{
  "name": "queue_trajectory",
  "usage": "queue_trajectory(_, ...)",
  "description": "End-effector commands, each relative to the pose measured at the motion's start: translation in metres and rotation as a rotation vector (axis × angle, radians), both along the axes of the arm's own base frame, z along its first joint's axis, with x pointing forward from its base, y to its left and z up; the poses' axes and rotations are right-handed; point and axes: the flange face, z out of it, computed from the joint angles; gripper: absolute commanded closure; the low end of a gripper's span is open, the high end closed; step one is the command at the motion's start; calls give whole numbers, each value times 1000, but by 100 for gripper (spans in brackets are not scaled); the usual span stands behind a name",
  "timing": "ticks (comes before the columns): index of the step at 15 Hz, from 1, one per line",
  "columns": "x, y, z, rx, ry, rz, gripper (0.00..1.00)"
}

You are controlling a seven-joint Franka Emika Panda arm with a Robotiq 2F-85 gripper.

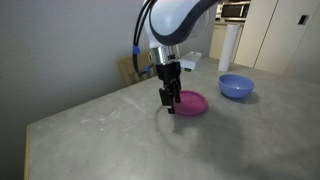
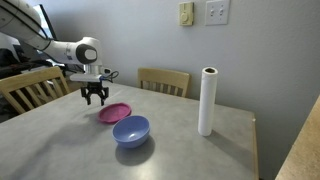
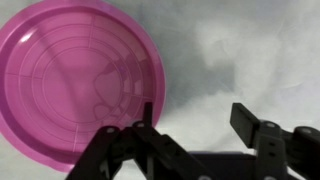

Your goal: Pick up the lid and put it on the bowl, and then remove it and put it back on the table

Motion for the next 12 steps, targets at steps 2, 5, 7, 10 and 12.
queue_trajectory(2, 5, -44, 41, -7, -20, 37, 0)
queue_trajectory(5, 4, -59, 67, 63, -20, 96, 0)
queue_trajectory(7, -6, -55, 82, 91, -21, 132, 0)
queue_trajectory(10, -20, -48, 101, 112, -19, 179, 0)
queue_trajectory(12, -28, -42, 112, 123, -18, 209, 0)
